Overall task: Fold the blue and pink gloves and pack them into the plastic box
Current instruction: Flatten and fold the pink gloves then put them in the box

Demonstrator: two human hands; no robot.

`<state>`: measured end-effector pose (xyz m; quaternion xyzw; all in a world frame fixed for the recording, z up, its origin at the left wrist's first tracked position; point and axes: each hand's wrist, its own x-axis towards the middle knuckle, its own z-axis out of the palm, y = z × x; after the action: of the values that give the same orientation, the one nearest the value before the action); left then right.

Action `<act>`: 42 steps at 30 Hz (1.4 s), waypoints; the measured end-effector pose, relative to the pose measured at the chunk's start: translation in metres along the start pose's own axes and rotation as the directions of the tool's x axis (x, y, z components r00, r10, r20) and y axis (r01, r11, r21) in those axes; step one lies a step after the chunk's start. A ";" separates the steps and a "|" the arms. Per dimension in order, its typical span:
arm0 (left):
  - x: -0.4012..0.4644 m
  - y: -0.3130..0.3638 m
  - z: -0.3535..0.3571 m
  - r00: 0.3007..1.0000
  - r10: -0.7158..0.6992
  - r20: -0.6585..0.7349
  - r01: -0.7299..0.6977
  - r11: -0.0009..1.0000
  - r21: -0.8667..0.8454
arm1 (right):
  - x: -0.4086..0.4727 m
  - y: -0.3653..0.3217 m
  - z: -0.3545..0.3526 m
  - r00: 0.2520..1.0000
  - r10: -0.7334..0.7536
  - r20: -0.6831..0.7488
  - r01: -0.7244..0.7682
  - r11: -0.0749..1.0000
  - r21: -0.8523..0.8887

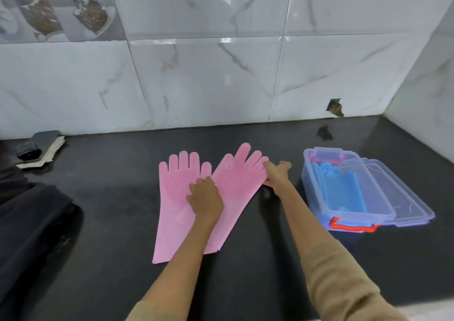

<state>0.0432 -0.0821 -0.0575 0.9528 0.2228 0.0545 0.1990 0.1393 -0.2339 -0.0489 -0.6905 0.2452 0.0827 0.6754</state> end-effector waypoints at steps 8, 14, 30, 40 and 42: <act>-0.003 -0.004 -0.008 0.996 -0.092 -0.004 0.091 0.992 -0.089 | -0.003 0.014 -0.004 0.983 -0.183 0.028 0.185 0.958 -0.220; -0.013 -0.005 -0.006 0.961 -0.129 0.243 0.199 0.937 -0.288 | 0.004 0.005 0.003 0.930 -0.367 0.007 0.347 0.871 -0.348; -0.012 -0.001 -0.005 0.962 -0.169 0.214 0.227 0.931 -0.286 | -0.005 0.018 -0.012 0.937 -0.335 0.101 0.329 0.746 -0.579; -0.005 -0.023 -0.023 0.969 -0.244 0.043 0.244 0.911 -0.333 | -0.035 0.023 0.005 0.852 -0.515 0.092 0.481 0.702 -0.525; 0.001 -0.036 -0.036 0.938 -0.340 -0.064 0.298 0.888 -0.350 | -0.053 0.023 0.023 0.815 -0.543 0.202 0.567 0.675 -0.472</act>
<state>0.0228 -0.0386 -0.0390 0.8499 0.3759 0.1168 0.3502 0.0876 -0.1990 -0.0478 -0.8836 -0.0220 -0.0487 0.4653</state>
